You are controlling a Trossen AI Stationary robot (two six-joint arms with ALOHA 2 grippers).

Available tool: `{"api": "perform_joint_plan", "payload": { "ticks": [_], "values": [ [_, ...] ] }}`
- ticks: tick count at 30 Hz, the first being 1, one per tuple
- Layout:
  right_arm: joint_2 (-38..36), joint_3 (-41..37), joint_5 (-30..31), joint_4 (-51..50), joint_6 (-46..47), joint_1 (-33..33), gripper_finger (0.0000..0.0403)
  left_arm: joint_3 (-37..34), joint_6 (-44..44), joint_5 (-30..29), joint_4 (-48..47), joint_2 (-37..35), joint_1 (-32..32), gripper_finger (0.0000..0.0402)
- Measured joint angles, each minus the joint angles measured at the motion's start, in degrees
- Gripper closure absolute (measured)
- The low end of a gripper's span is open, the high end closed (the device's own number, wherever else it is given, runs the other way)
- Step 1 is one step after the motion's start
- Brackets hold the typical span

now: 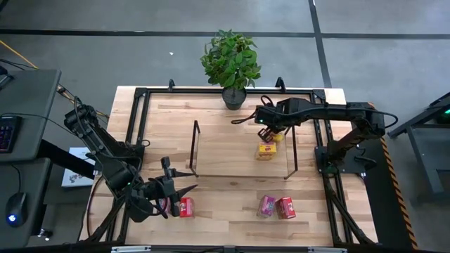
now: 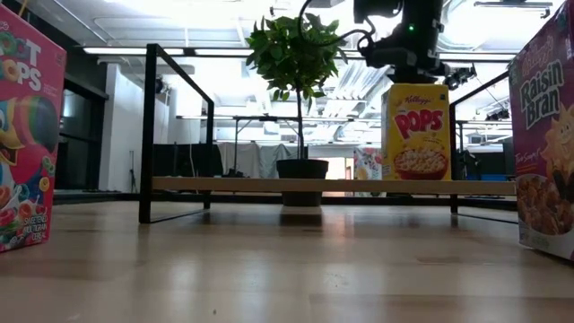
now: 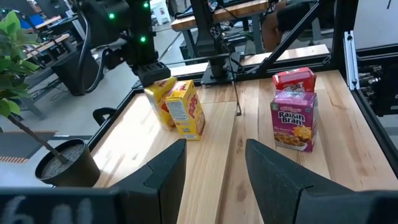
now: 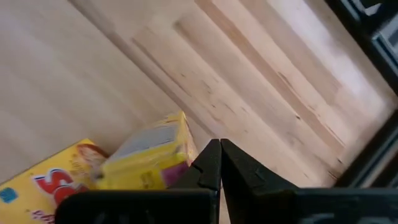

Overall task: Stack cereal on shelf
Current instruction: Adjust the yellow cereal box on the shelf

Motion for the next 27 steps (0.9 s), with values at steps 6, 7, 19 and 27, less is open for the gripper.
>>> {"api": "perform_joint_plan", "payload": {
  "ticks": [6,7,19,27],
  "values": [
    [0.00,0.00,-1.47,1.35,-1.72,0.43,0.0403,0.00,0.02,-0.01,0.00,0.00,0.00,0.0245],
    [0.00,0.00,-1.48,1.84,-2.14,0.54,0.0403,0.00,0.02,-0.01,0.00,0.00,0.00,0.0245],
    [-0.02,0.00,-0.80,6.24,-6.31,1.29,0.0403,0.00,0.02,-0.01,0.00,0.00,0.00,0.0245],
    [-4.19,0.00,2.26,5.78,-6.03,1.29,0.0403,0.02,0.04,-0.01,-0.07,-0.02,0.00,0.0245]
  ]
}}
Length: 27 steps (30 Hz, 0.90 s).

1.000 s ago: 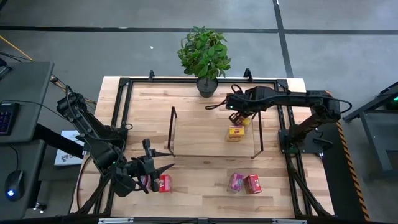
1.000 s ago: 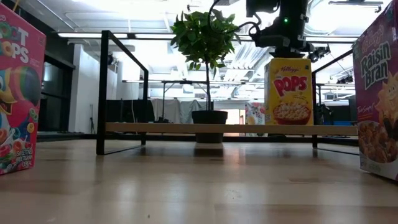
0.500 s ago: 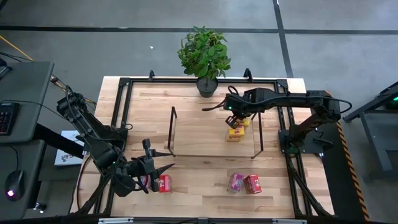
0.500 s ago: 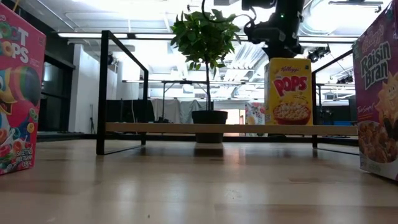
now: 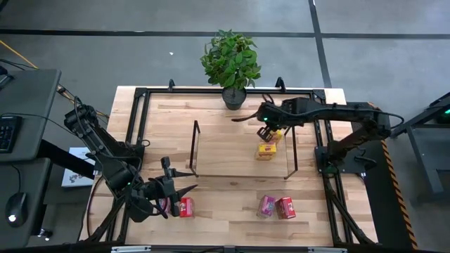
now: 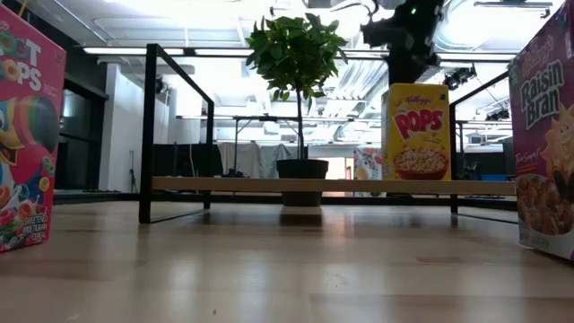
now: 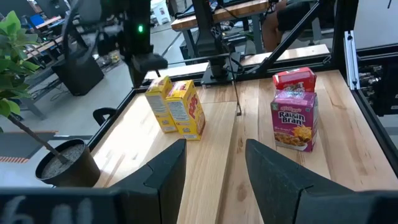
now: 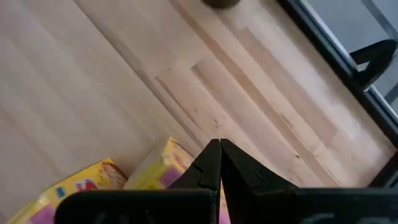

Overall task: Stack cereal on shelf
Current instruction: Adjust the yellow cereal box on the shelf

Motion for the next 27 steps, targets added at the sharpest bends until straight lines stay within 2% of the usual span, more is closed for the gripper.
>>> {"api": "perform_joint_plan", "payload": {
  "ticks": [7,12,16,22,27],
  "values": [
    [-6.38,0.02,-0.02,-5.64,0.02,0.02,0.0403,0.00,-0.02,0.00,0.02,0.00,0.00,0.0245],
    [-6.06,0.02,-1.66,-16.72,-0.31,0.02,0.0403,0.00,-0.02,-0.15,0.15,0.00,0.00,0.0245],
    [-4.99,0.00,-2.34,-21.33,-0.41,0.02,0.0403,0.02,-0.02,-0.17,0.37,0.00,0.00,0.0245],
    [-4.12,0.00,-2.26,-18.47,-2.60,0.34,0.0403,0.02,-0.01,-0.19,0.33,0.00,0.02,0.0245],
    [-2.87,0.00,-2.40,-16.32,-7.84,1.54,0.0403,0.02,-0.02,-0.17,0.31,0.00,0.02,0.0245]
  ]
}}
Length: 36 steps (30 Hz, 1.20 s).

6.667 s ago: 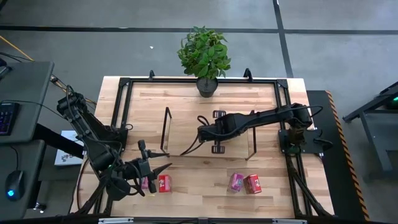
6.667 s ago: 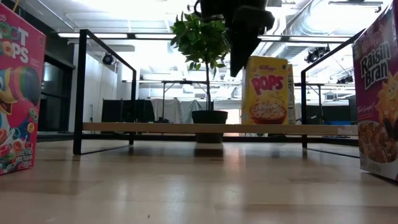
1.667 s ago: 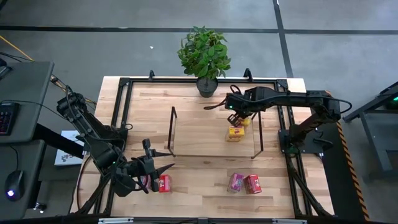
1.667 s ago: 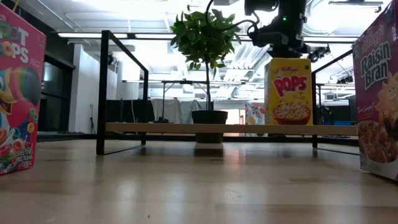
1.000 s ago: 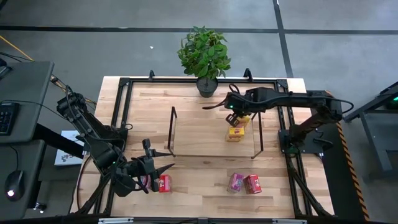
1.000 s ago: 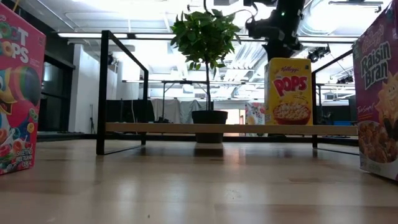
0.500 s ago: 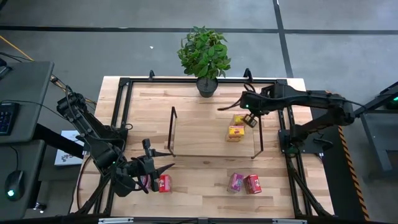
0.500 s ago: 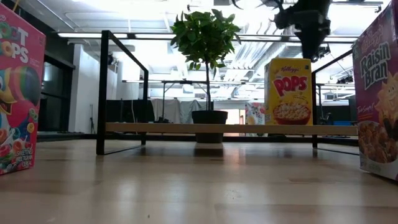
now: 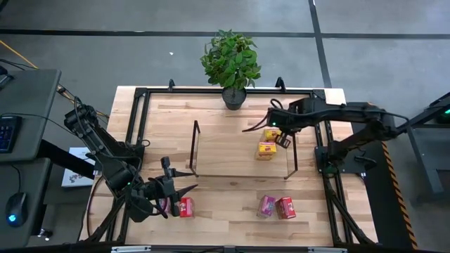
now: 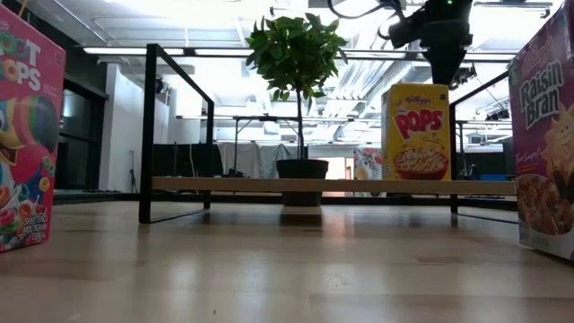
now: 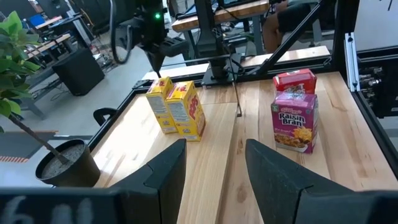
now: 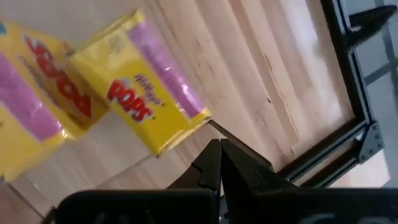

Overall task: Stack cereal on shelf
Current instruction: Adjust the yellow cereal box on the shelf

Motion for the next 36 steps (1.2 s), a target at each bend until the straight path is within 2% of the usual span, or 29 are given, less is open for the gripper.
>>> {"api": "perform_joint_plan", "payload": {
  "ticks": [17,36],
  "values": [
    [1.52,0.00,-3.26,-1.82,-23.52,1.06,0.0403,0.00,-0.02,-0.02,-0.03,0.00,0.00,0.0245],
    [4.73,-0.02,0.01,-0.91,-28.18,0.95,0.0403,0.00,-0.02,-0.02,-0.22,0.00,0.00,0.0245]
  ]
}}
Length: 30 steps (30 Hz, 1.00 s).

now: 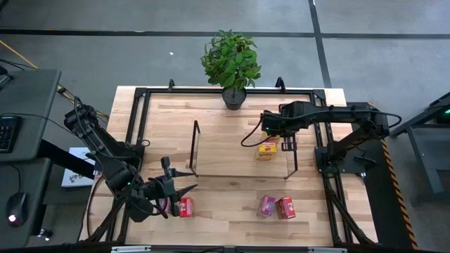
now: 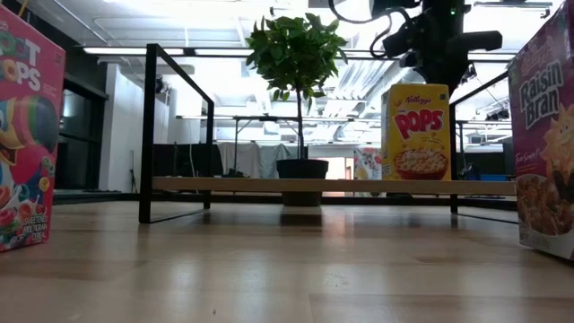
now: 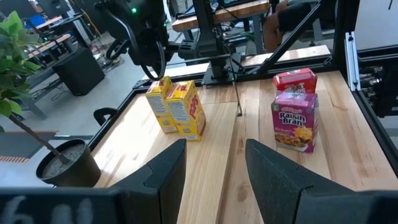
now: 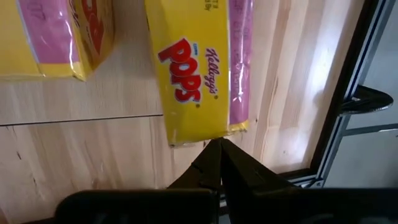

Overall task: Stack cereal on shelf
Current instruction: Adjust the yellow cereal box on the shelf

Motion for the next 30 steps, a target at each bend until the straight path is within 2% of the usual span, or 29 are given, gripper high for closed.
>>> {"api": "perform_joint_plan", "payload": {
  "ticks": [14,30],
  "values": [
    [0.13,0.00,-3.52,2.30,1.69,0.00,0.0403,-0.02,-0.03,0.00,-0.05,0.00,-0.01,0.0245],
    [0.11,0.00,-3.67,5.08,1.14,0.00,0.0403,-0.02,-0.02,0.00,-0.05,0.00,0.00,0.0245]
  ]
}}
